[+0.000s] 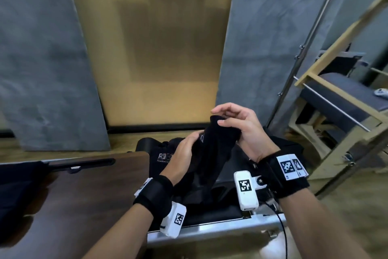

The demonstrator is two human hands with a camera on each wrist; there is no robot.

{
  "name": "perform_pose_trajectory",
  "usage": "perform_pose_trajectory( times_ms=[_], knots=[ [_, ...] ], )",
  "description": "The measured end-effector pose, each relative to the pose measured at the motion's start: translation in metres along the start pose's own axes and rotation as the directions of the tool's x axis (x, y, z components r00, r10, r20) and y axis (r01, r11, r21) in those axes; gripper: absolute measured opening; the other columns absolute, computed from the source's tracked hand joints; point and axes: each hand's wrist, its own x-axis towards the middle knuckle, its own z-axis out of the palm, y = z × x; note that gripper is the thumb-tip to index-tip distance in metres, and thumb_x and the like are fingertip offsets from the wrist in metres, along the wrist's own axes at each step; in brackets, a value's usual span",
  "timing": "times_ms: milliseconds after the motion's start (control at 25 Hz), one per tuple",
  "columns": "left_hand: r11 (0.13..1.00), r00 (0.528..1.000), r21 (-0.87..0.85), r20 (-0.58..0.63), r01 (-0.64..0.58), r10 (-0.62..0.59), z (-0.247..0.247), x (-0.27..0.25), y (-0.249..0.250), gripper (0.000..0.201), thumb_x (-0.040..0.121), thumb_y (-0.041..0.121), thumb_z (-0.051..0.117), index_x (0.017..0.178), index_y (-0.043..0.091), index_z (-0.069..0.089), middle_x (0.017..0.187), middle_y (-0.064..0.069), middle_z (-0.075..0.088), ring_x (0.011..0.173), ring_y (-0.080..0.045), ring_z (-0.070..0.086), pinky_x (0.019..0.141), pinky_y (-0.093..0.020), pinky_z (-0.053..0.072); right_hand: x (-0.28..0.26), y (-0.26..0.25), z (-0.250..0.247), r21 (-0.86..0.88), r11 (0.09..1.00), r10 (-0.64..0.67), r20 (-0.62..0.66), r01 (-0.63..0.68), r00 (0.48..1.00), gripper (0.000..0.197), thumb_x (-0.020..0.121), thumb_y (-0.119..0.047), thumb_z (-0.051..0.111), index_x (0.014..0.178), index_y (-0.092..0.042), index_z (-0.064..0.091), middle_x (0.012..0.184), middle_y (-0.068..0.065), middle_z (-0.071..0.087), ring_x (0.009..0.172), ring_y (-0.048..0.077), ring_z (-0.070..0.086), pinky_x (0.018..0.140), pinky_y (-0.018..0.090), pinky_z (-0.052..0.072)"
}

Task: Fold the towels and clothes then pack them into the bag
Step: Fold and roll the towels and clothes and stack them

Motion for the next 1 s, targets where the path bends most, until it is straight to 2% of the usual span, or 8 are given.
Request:
perform_pose_trajectory(
  times_ms=[240,360,480,600,680,760,840,1000],
  knots=[
    [0.994,0.99,-0.001,0.094,-0.11,0.11,0.018,-0.067,0.052,0.047,0.114,0.047,0.04,0.141,0.018,0.066,0.141,0.002,0.069,0.14,-0.015,0.057,0.121,-0.039,0.039,-0.061,-0.005,0.031,-0.154,0.988,-0.018,0.011,0.019,1.0,0.025,0.088,0.009,0.072,0.111,-0.002,0.074,0.11,0.012,0.076,0.108,0.02,0.071,0.093,0.026,0.054],
    [0.99,0.986,0.107,0.152,-0.087,0.07,0.009,-0.094,0.064,0.032,0.112,0.033,0.054,0.102,0.011,0.075,0.1,0.013,0.072,0.1,-0.006,0.066,0.091,-0.031,0.049,-0.079,-0.006,0.045,-0.241,0.97,-0.025,0.035,0.033,0.999,0.029,0.086,0.013,0.071,0.11,-0.004,0.076,0.109,0.014,0.078,0.109,0.024,0.073,0.094,0.027,0.055],
    [0.922,0.985,0.355,0.12,-0.156,0.121,-0.004,-0.12,0.068,0.015,0.102,0.017,0.071,0.094,0.006,0.077,0.083,-0.003,0.07,0.08,-0.018,0.063,0.077,-0.042,0.05,-0.096,-0.007,0.057,-0.255,0.967,0.003,-0.007,-0.005,1.0,0.036,0.081,0.018,0.071,0.11,-0.004,0.076,0.111,0.015,0.078,0.109,0.025,0.073,0.097,0.032,0.055],
    [0.846,0.96,0.487,-0.049,-0.217,0.275,-0.014,-0.151,0.069,0.008,0.092,0.019,0.082,0.091,0.011,0.08,0.08,-0.008,0.073,0.075,-0.03,0.068,0.073,-0.051,0.054,-0.115,-0.002,0.087,-0.327,0.936,0.106,-0.098,-0.133,0.989,0.015,0.093,-0.017,0.077,0.107,-0.015,0.08,0.108,0.017,0.077,0.103,0.023,0.072,0.095,0.039,0.057],
    [0.795,0.899,0.527,-0.123,-0.299,0.42,-0.026,-0.172,0.068,0.011,0.087,0.019,0.087,0.085,0.013,0.077,0.077,0.005,0.071,0.071,-0.017,0.065,0.067,-0.036,0.052,-0.126,0.003,0.116,-0.371,0.883,0.266,-0.107,-0.287,0.958,0.049,0.094,-0.057,0.068,0.1,-0.011,0.081,0.099,0.019,0.078,0.096,0.03,0.076,0.082,0.039,0.062],
    [0.747,0.869,0.587,-0.141,-0.313,0.475,-0.039,-0.197,0.068,0.02,0.086,0.019,0.088,0.08,0.017,0.069,0.077,0.012,0.066,0.07,-0.007,0.06,0.065,-0.018,0.044,-0.135,0.008,0.145,-0.419,0.828,0.348,-0.136,-0.372,0.928,0.079,0.087,-0.074,0.065,0.09,0.004,0.075,0.091,0.029,0.073,0.09,0.043,0.074,0.079,0.047,0.063],
    [0.778,0.892,0.575,-0.174,-0.252,0.417,-0.059,-0.226,0.067,0.032,0.087,0.019,0.087,0.077,0.017,0.056,0.075,0.01,0.058,0.068,-0.006,0.051,0.063,-0.021,0.04,-0.146,0.014,0.181,-0.436,0.843,0.288,-0.127,-0.314,0.949,0.062,0.091,-0.061,0.071,0.088,0.001,0.077,0.09,0.03,0.073,0.091,0.045,0.074,0.084,0.053,0.061],
    [0.825,0.921,0.502,-0.129,-0.258,0.367,-0.101,-0.289,0.077,0.035,0.09,0.023,0.084,0.083,0.019,0.05,0.084,0.003,0.056,0.075,-0.016,0.054,0.067,-0.035,0.048,-0.168,0.02,0.248,-0.36,0.922,0.133,-0.051,-0.143,0.99,0.016,0.1,-0.016,0.068,0.104,-0.003,0.076,0.102,0.032,0.072,0.093,0.033,0.069,0.083,0.042,0.054]
  ],
)
